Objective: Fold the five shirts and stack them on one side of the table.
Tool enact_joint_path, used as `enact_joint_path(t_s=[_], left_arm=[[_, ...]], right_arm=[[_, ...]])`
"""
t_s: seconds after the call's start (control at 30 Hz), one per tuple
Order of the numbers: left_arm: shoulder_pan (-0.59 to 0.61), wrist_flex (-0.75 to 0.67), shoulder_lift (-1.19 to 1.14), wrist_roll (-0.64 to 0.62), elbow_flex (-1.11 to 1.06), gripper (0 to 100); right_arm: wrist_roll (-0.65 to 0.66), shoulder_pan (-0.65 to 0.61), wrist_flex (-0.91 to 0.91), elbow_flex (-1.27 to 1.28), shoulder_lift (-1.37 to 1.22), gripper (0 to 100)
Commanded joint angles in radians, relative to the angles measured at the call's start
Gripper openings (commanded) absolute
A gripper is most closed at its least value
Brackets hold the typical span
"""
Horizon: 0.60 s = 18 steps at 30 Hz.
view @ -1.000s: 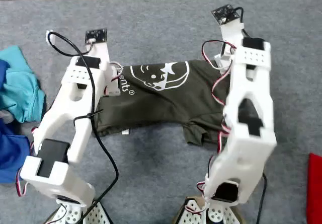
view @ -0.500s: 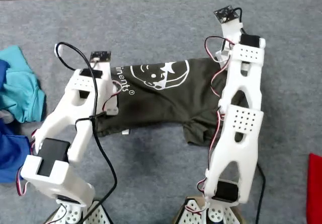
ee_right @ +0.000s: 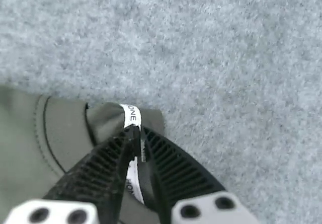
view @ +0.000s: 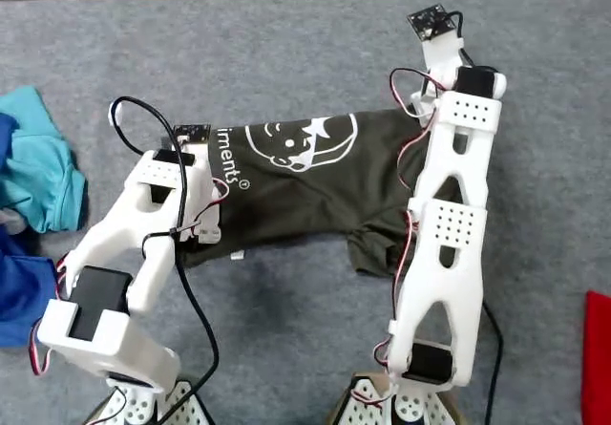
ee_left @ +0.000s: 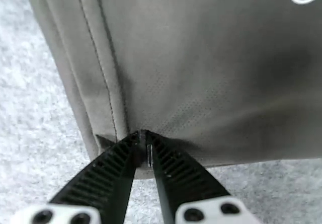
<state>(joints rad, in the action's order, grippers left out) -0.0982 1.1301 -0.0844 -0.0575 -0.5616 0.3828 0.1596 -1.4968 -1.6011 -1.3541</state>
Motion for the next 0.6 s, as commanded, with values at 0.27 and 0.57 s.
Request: enact_joint_path(t_s=[0.27, 0.57], left_arm=[[-0.006, 0.196, 0.259, 0.008, 0.103, 2], [0.000, 0.080, 0.469, 0.008, 0.196, 2]], right_arm=[[0.000, -0.008, -0.158, -0.065, 0.134, 0.5], [0.008, -0.054, -0.284, -0.062, 0.331, 0.5]])
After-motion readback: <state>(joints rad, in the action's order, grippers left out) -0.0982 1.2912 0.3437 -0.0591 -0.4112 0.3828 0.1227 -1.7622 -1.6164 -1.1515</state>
